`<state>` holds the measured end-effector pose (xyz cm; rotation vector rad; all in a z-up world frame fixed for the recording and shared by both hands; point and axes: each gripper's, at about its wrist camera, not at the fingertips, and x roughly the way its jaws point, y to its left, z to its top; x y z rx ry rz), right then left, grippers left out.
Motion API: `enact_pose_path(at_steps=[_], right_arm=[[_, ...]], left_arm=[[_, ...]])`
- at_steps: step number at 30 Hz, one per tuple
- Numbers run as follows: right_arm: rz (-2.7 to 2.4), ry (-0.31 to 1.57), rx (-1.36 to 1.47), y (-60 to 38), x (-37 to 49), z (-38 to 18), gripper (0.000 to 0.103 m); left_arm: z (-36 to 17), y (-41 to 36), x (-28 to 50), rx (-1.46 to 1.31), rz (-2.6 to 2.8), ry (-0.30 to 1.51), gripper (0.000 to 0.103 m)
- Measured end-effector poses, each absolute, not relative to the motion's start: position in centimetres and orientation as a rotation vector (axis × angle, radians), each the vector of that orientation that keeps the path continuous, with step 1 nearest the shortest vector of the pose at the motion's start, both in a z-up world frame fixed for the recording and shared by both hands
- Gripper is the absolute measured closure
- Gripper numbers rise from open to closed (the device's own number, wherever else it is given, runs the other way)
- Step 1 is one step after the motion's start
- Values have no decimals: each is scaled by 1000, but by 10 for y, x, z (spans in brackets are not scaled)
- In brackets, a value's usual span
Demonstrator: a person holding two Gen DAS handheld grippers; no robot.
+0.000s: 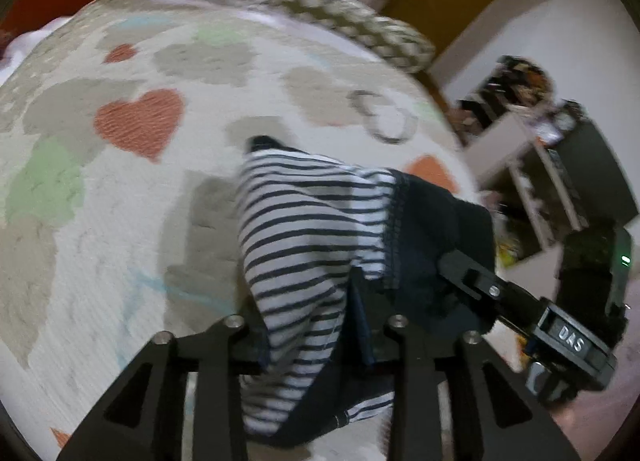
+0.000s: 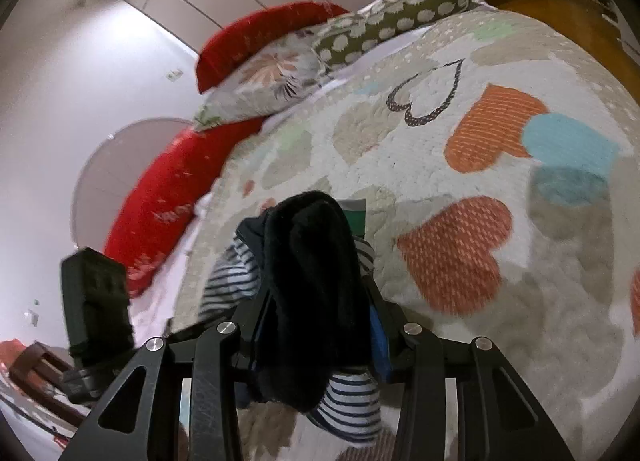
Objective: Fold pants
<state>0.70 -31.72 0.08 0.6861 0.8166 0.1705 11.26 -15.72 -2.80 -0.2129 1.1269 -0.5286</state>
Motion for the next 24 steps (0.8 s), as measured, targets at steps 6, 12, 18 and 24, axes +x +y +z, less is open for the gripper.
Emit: enact_pose_path(at_steps=[6, 12, 18, 24], right_arm=[[6, 925, 664, -328, 36, -38, 32], [4, 762, 654, -338, 2, 8, 32], [55, 762, 550, -300, -8, 22, 32], [-124, 835, 297, -272, -10, -7, 32]], left_arm=[[-46, -130, 123, -343, -505, 1185, 48], [-17, -119, 84, -258, -470, 1064, 43], [-36, -142, 53, -90, -435, 1056, 36], [-55, -156, 39, -6, -422, 1054, 36]])
